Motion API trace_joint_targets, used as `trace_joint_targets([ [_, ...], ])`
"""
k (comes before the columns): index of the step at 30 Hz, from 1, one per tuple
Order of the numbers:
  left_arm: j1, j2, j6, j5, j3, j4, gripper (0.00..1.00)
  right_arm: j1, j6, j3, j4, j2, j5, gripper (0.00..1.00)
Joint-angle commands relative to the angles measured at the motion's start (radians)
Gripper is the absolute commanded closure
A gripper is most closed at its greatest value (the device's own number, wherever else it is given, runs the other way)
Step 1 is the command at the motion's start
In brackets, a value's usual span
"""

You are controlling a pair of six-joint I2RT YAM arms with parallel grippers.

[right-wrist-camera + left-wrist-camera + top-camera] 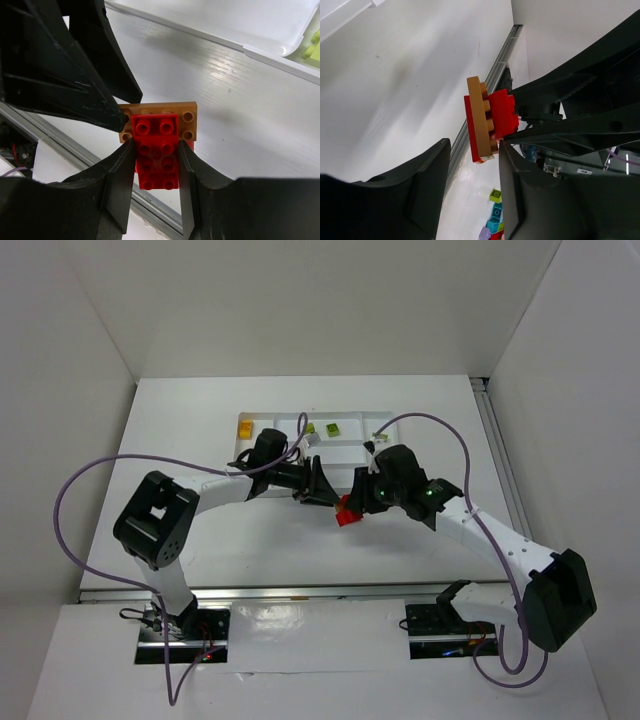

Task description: Sort the legos into containers by color

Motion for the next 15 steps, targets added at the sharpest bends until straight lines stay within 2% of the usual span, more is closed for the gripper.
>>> trace_joint_targets([
  [1,-0.007,0.008,0.003,0.028,0.042,0.017,0.47,0.011,-0.012,0.051,0.002,0.001,0.007,0.83],
  [8,-0.016,0.026,-0.006,0.047,0.051,0.035,0.58,0.02,-0.012,0.07,0.011,0.011,-0.002,0.83],
  [9,-0.016,0.026,-0.006,0.048,0.051,0.036,0.64,0.02,-0.012,0.07,0.011,0.011,-0.002,0.83],
  [12,-0.016,0.026,-0.006,0.048,0.06,0.022,0.73,0.02,-0.012,0.07,0.011,0.02,-0.002,0.83],
  [15,-0.016,0.026,0.003,0.048,0.06,-0.003,0.92,0.02,-0.012,0.07,0.011,0.02,0.009,0.83],
])
